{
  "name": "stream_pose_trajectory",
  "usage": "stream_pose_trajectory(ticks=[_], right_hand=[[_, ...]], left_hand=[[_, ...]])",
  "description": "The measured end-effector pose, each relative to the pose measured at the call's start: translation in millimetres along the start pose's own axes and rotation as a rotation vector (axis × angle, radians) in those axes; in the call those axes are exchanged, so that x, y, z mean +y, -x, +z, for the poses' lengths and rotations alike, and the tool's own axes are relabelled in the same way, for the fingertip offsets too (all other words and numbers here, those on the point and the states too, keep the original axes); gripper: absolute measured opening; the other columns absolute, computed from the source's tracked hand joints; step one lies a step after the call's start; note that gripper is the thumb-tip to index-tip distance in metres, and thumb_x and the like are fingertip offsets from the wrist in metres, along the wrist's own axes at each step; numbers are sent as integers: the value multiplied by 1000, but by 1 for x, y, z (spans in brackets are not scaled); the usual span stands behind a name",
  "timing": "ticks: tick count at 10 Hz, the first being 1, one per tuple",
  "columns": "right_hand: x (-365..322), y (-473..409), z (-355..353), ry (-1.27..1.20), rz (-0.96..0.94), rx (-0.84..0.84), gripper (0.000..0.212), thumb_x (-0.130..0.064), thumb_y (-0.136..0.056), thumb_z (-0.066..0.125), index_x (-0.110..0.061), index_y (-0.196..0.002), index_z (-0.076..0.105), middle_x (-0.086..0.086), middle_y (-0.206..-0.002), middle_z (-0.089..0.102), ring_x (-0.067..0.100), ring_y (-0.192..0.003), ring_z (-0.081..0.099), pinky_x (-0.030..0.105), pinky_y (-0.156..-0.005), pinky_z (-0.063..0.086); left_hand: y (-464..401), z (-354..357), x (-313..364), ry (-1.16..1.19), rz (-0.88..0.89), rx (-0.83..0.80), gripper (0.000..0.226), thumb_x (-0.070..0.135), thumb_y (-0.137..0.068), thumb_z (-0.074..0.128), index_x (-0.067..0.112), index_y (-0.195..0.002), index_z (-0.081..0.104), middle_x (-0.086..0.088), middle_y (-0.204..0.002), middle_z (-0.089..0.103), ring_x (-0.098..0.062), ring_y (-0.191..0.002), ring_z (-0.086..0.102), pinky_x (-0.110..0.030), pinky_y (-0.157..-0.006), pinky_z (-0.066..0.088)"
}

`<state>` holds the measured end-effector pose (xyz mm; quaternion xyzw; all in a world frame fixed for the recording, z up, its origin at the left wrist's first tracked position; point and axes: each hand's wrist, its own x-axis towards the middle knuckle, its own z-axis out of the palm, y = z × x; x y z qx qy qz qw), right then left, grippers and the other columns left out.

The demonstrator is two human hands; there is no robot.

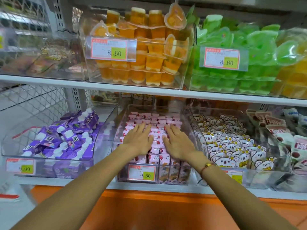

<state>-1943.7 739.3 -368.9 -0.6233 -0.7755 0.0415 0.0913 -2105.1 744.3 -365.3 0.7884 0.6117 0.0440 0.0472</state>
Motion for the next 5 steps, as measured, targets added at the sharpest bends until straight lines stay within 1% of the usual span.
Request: stream_pose_trajectory(ticks=[1,2,3,4,5], right_hand=[[10,-21,5,-82,150,-172,68,-54,-98,17,-13,-152,5,10,-160,-3,26,-147,1,41,-118,5],[10,-27,7,-59,220,-216,76,-59,-95,16,-10,-151,5,10,-159,-7,26,-147,-4,43,-118,4],[3,-22,-2,-101,202,-136,71,-51,-98,23,-7,-151,6,13,-159,-1,26,-147,-1,41,-118,8],[-4,14,-29,-185,43,84,62,-42,-98,37,-10,-149,20,11,-156,21,24,-143,19,37,-114,22],[13,86,-66,-318,-56,341,36,-41,-91,52,-30,-125,56,-8,-128,59,8,-116,55,27,-98,43]], left_hand=[[-16,2,-7,-3,-54,-76,59,45,-101,14,19,-152,1,-7,-159,-8,-26,-147,-4,-41,-120,3],[-19,0,-14,-9,-58,-114,59,50,-100,14,23,-152,5,-4,-160,-5,-27,-147,-2,-42,-119,4],[-16,-9,-11,42,-43,-97,58,48,-100,19,22,-152,10,-3,-160,2,-26,-146,4,-44,-118,10],[6,-31,-8,119,46,135,53,48,-99,25,25,-147,26,-2,-157,21,-23,-141,25,-45,-111,26],[76,-21,-40,178,137,474,42,66,-92,24,51,-127,43,21,-133,52,-7,-114,55,-33,-81,46]])
